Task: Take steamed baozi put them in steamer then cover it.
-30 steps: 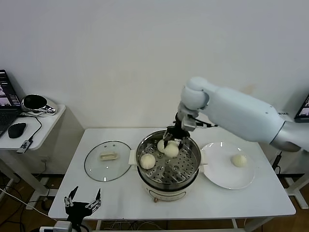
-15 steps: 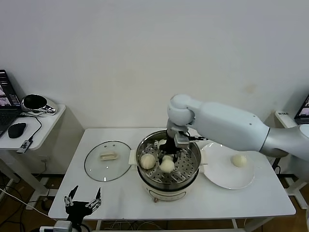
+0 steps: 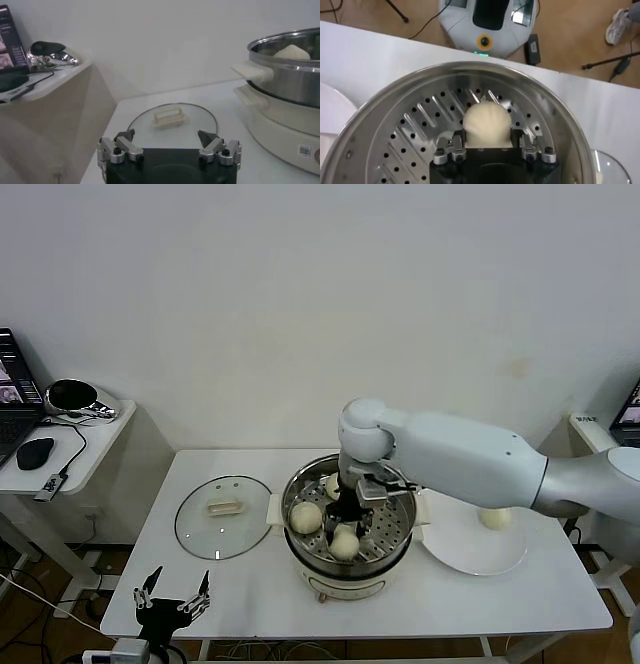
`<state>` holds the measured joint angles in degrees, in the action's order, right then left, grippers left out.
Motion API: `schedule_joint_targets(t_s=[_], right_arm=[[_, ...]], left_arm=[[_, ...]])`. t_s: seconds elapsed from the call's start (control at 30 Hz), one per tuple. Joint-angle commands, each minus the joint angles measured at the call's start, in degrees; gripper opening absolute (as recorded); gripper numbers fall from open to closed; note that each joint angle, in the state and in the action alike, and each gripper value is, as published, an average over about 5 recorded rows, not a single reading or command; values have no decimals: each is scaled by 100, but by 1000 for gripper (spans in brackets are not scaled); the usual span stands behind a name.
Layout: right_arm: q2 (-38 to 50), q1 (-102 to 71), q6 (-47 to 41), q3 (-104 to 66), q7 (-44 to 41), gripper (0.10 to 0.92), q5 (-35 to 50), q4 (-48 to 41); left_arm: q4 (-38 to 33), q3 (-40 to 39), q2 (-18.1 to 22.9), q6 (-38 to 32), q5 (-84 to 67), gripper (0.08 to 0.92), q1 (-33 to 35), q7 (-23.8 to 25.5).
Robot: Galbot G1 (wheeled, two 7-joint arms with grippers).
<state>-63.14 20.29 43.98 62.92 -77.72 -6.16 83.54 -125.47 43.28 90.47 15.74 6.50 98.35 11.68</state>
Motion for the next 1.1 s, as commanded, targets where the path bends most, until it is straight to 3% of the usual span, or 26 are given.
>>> schedule_joint_targets(t_s=[0.03,0.23,0.33,0.53,0.73,0.9,1.1], right_arm=[[118,53,-334,127,31,602,269,197],[394,264,-837,-261,-48,768,466,273],[657,465,-1146,-522,-106,813,670,228],[1447,719,-2329,-954,27,822,997,-65],[2354,699,-4211,-979,73,823,1293,-476],[2863,283,-5721,-1198,25,823,894,-626],[2952,-502,-6136,-1747,93,823,288,-1039]], left_arm=[[15,-2,-6,3,1,823,-3,1],[-9,-11,-5,17,5,823,-11,5],[-36,-25,-13,22,9,823,10,6],[-79,-39,-46,26,2,823,30,16],[-86,-108,-124,60,6,823,-2,44],[-116,-167,-174,78,3,823,10,56],[-130,-181,-179,78,5,823,57,37]])
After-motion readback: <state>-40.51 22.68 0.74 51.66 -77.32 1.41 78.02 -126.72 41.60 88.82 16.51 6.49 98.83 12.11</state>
